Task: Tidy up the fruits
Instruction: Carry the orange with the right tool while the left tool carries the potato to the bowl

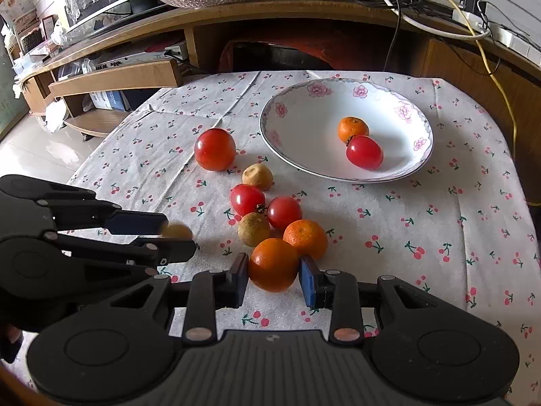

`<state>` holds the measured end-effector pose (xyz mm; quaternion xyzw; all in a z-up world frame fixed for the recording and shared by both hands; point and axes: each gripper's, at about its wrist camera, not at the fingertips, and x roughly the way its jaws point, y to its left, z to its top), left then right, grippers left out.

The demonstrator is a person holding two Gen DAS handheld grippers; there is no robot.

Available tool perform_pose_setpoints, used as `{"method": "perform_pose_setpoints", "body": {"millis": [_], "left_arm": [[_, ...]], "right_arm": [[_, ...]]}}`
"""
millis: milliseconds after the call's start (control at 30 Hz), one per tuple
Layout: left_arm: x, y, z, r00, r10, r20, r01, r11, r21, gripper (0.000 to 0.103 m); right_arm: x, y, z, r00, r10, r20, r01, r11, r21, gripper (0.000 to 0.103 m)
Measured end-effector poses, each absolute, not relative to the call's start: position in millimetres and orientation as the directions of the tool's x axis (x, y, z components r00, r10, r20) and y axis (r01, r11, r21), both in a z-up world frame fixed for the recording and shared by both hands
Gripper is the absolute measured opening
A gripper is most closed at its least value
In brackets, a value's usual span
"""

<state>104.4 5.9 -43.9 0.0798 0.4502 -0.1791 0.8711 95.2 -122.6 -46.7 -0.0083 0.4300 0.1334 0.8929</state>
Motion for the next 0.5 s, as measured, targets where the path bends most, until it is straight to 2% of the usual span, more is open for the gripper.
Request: {"method": "perform_pose_setpoints", "body": {"millis": [500], "left_arm": [[101.3, 2.9, -56.1, 0.505, -0.225, -0.833, 0.414, 0.910, 0.006, 0.043]], "right_arm": [[95.3, -124.9, -47.3, 0.592, 0.214, -0.777, -0.242, 0.967, 0.082, 0.033]]}}
